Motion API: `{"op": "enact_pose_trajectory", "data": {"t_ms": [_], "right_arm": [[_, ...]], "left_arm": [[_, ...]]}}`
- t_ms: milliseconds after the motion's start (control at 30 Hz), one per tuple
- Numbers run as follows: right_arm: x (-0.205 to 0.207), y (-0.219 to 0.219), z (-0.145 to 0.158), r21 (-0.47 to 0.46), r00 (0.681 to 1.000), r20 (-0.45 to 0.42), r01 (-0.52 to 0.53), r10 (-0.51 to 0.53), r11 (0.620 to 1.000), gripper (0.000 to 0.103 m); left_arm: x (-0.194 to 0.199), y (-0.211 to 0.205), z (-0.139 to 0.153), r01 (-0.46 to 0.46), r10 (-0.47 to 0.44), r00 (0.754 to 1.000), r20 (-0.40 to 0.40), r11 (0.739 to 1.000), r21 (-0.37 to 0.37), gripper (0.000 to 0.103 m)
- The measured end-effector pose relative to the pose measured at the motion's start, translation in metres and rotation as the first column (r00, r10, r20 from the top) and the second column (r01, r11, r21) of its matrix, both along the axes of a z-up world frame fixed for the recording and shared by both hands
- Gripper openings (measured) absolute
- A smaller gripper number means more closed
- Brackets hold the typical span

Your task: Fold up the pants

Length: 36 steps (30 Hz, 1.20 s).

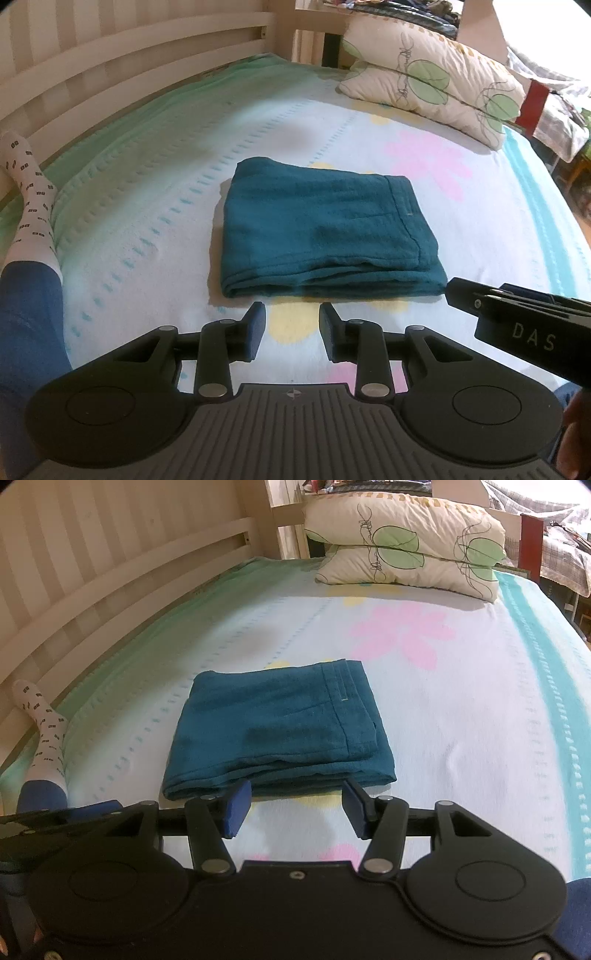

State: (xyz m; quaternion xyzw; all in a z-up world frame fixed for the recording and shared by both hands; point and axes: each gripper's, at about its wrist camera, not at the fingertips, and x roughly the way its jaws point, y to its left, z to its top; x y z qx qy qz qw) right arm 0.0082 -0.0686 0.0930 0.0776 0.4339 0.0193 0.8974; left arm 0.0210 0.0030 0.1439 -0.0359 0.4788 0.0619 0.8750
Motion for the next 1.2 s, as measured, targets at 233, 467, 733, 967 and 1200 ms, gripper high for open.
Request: {"op": "enact_pose_trajectory", "data": {"t_ms": [233, 467, 733, 967, 1200], "right_arm": [[0.0, 0.003, 0.0, -0.008, 1.0, -0.011, 0.009, -0.009, 1.0, 0.059], [0.0, 0.004, -0.001, -0.043, 1.0, -0.019, 0.002, -0.002, 0.999, 0.059], [0.0, 0.004, -0.001, -0.058, 1.0, -0.028, -0.001, 0.0, 0.998, 0.059], [0.0, 0.004, -0.002, -0.065, 0.999, -0.033, -0.003, 0.0, 0.998, 0.059], [-0.001, 0.004, -0.005, -0.065, 0.999, -0.045, 0.001, -0.004, 0.998, 0.059]], "left_arm": [[-0.002, -0.003, -0.001, -0.003, 0.003, 1.0, -0.001, 1.0, 0.014, 0.031], [-0.001, -0.003, -0.003, -0.005, 0.005, 1.0, -0.011, 1.0, 0.019, 0.031], [0.0, -0.002, -0.005, -0.006, 0.007, 1.0, -0.017, 1.0, 0.02, 0.031], [0.0, -0.002, -0.007, -0.004, 0.005, 1.0, -0.022, 1.0, 0.021, 0.031], [0.0, 0.0, -0.011, -0.009, 0.01, 0.999, -0.036, 1.0, 0.022, 0.031]]}}
